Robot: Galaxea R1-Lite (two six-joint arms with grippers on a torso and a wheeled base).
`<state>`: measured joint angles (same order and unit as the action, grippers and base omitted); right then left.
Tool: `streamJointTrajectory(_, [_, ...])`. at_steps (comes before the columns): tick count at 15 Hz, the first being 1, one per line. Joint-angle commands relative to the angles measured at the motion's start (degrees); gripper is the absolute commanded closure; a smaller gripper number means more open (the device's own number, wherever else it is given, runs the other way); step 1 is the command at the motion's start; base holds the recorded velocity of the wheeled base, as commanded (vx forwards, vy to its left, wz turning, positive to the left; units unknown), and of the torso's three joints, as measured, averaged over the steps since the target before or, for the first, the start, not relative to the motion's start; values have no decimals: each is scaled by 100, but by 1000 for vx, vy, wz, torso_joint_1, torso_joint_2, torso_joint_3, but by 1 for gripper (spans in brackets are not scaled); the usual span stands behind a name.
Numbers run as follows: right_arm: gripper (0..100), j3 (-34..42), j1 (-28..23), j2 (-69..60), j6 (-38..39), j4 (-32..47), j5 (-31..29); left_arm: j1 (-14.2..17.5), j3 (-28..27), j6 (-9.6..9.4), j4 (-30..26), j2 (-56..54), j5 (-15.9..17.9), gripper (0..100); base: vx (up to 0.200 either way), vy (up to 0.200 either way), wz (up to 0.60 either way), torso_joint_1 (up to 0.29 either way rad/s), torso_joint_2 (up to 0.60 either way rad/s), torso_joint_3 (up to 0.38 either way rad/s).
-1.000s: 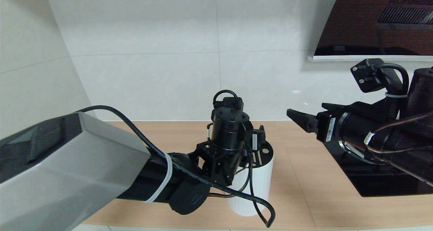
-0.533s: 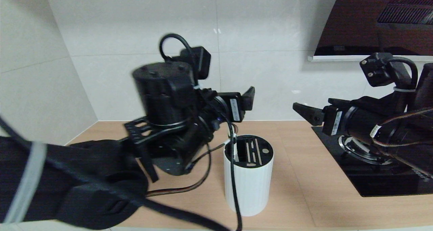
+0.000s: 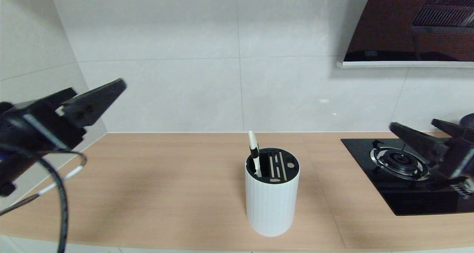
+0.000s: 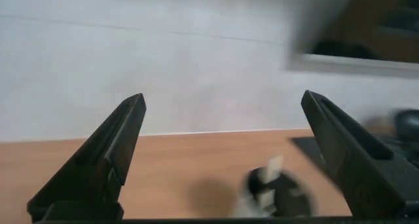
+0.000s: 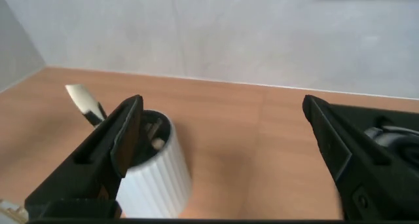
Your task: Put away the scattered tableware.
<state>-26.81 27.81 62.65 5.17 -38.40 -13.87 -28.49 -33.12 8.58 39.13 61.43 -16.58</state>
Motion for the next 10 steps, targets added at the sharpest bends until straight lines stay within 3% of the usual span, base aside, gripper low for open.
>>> streamJointTrajectory(1, [0,1090,-425,-2108,-51,263,87,476,1018,-6,-819,-2197,41,0,0,0,0,0,0,0])
streamJointTrajectory(3, [0,1301,-847,-3197,-121,1151,95,529,1124,-6,-2015,-3418,85,0,0,0,0,0,0,0])
streamJointTrajectory(5, [0,1327,-1146,-4401,-157,2390,210,942,1115,3,-3131,-4499,357,0,0,0,0,0,0,0])
streamJointTrajectory(8, [0,1274,-1454,-5702,-534,3743,262,1610,1176,-6,-3940,-5528,761,0,0,0,0,0,0,0])
streamJointTrajectory(10, [0,1345,-1911,-5693,-508,3735,254,1944,1519,3,-3896,-5598,524,0,0,0,0,0,0,0])
